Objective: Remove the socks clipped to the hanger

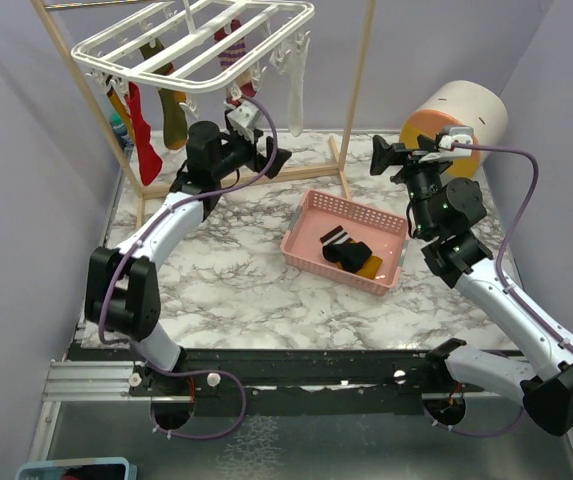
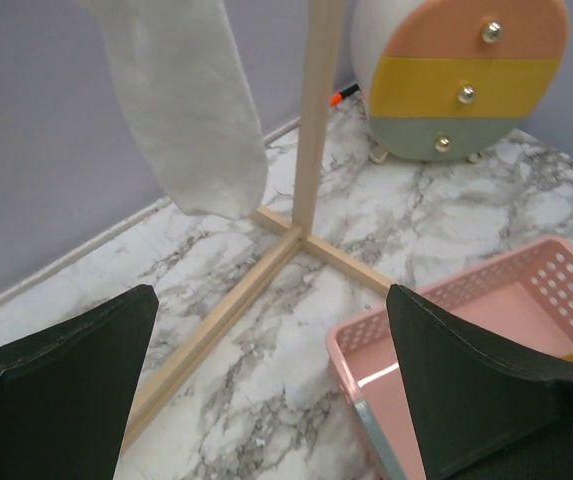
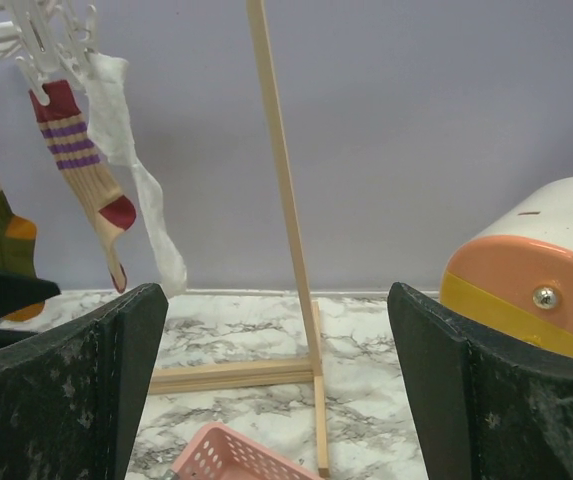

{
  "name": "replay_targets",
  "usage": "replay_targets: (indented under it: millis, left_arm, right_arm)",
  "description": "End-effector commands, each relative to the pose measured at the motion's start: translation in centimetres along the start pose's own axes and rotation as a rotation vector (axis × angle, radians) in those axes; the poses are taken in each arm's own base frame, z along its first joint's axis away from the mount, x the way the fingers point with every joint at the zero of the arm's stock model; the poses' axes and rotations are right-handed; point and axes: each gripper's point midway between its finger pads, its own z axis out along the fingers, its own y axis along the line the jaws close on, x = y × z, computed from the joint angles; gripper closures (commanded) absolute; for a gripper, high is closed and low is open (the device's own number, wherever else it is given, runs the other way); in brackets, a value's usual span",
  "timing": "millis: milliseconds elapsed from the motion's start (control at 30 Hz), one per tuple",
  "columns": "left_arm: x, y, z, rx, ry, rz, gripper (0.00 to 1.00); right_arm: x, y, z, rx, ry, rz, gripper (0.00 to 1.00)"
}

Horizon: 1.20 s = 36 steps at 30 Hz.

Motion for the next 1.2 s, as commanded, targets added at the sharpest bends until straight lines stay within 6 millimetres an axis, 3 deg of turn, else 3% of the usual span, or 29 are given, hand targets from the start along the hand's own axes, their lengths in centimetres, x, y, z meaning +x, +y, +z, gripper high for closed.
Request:
replay_targets:
  millis: [0, 267, 367, 567, 967, 1000, 1033, 1067, 1100, 1133, 1167]
  left_arm:
    - [-2.6, 2.5, 3.9, -0.106, -0.170, 0.001, 0.01]
    - [-2.0, 3.2, 10.7, -0.262, -0.288, 0.011, 0.01]
    - [-2.0, 4.3, 12.4, -0.406, -0.300, 0.052, 0.01]
    - [-0.4, 7.1, 13.1, -0.713, -0.275, 0.091, 0.01]
    - [1.8, 10.0, 13.5, -0.784, -0.293, -0.034, 0.04]
    - [1.9, 10.2, 13.6, -0.764, -0.295, -0.042, 0.09]
    - [1.9, 10.4, 13.8, -0.736, -0.298, -0.049, 0.23]
    - [1.9, 10.4, 14.0, -0.695, -0.302, -0.058, 0.43]
    - [1.8, 10.5, 14.2, -0.652, -0.307, -0.067, 0.82]
    - [1.5, 10.4, 14.4, -0.609, -0.316, -0.072, 1.00]
    - [1.1, 10.0, 14.5, -0.550, -0.327, -0.062, 1.00]
  right_arm:
    - [-0.6, 0.0, -0.5, -0.013, -0.005, 0.014, 0.01]
    - [-0.8, -0.3, -0.6, -0.001, -0.009, -0.015, 0.01]
    - [-0.7, -0.6, -0.7, 0.005, -0.010, -0.037, 0.01]
    - [-0.6, -0.9, -0.9, 0.009, -0.011, -0.065, 0.01]
    - [-0.5, -1.2, -1.1, 0.013, -0.011, -0.091, 0.02]
    - [-0.5, -1.2, -1.1, 0.013, -0.011, -0.092, 0.01]
    - [-0.5, -1.2, -1.1, 0.011, -0.010, -0.093, 0.01]
    - [-0.5, -1.2, -1.2, 0.011, -0.009, -0.093, 0.01]
    - [-0.7, -1.2, -1.2, 0.011, -0.013, -0.092, 0.02]
    - [-0.7, -1.2, -1.2, 0.010, -0.011, -0.093, 0.02]
    - [-0.7, -1.2, -1.3, 0.009, -0.011, -0.093, 0.02]
